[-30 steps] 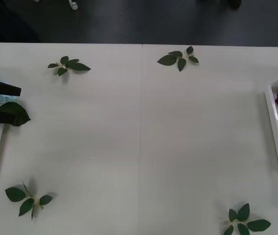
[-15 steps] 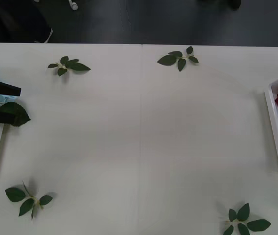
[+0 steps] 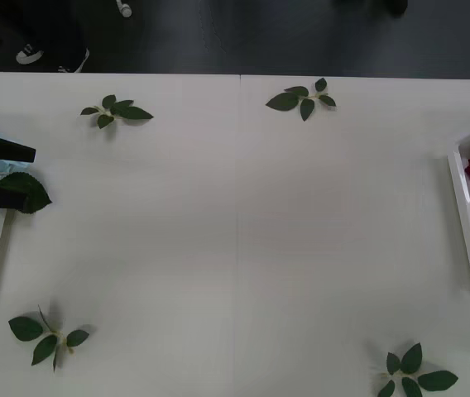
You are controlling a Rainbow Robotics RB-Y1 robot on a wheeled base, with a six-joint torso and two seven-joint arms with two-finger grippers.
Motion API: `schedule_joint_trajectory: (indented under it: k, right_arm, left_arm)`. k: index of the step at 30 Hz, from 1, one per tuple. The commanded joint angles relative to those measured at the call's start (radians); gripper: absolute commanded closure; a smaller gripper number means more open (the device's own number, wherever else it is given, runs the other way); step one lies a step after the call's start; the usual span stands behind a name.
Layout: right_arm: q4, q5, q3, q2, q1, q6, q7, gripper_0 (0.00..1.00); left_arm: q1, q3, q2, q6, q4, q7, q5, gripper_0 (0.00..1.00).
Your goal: Put the red flowers into the right box and the blue flowers into the left box
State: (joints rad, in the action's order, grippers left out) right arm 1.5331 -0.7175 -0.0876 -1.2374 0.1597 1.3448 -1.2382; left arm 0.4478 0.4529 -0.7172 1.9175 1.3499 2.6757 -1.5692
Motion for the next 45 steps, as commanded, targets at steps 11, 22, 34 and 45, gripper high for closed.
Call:
schedule_joint_trajectory:
  k: [11,22,34,45]
  right_arm:
    - [0.006,0.021,0.020,-0.027,0.024,-0.093,-0.084,0.34]
    - [0.042,0.013,0.022,-0.027,0.024,-0.133,-0.099,0.33]
    - [0.173,-0.286,0.134,-0.037,0.024,-0.236,-0.225,0.33]
    - [0.466,-0.669,0.123,-0.002,0.023,-0.392,-0.468,0.33]
  left_arm:
    - [0.022,0.012,-0.031,0.002,0.028,0.030,-0.006,0.00]
    - [0.022,0.012,-0.031,0.002,0.028,0.030,-0.006,0.00]
    - [0.022,0.012,-0.031,0.002,0.028,0.030,-0.006,0.00]
    - [0.022,0.012,-0.031,0.002,0.028,0.030,-0.006,0.00]
